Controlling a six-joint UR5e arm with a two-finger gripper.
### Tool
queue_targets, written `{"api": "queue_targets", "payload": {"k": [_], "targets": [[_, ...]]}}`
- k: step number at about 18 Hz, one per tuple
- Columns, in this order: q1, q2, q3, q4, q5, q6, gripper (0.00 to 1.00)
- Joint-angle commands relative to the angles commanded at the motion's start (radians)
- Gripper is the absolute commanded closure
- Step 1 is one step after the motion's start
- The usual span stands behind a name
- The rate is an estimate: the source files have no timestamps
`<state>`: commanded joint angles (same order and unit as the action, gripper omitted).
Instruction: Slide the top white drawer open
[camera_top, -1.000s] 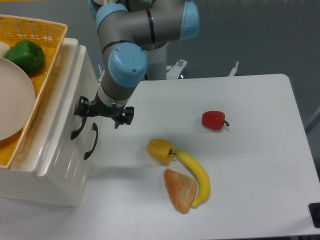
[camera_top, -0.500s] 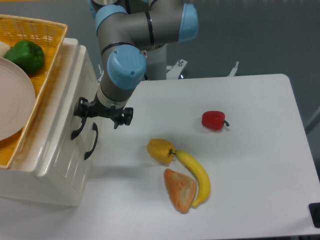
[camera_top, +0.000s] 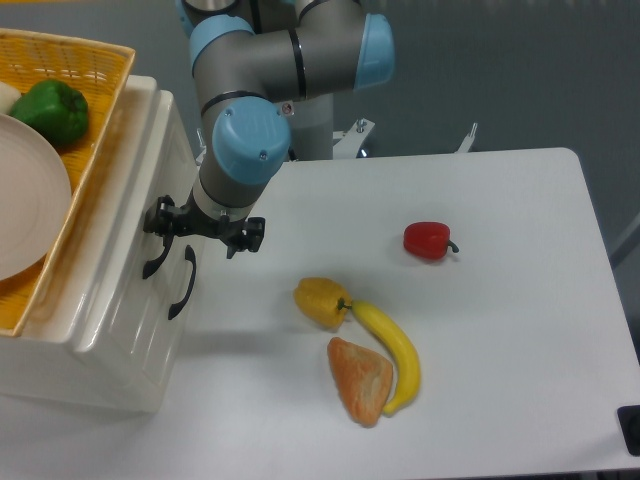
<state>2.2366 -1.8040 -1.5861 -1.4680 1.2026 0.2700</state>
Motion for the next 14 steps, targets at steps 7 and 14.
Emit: {"api": "queue_targets", "payload": {"k": [7,14], "targets": [[0.0,0.009,0.002,0.0,-0.006,0.0,0.0],[-0.005,0.006,-0.002,-0.002,-0.005,0.0,0.0]]}}
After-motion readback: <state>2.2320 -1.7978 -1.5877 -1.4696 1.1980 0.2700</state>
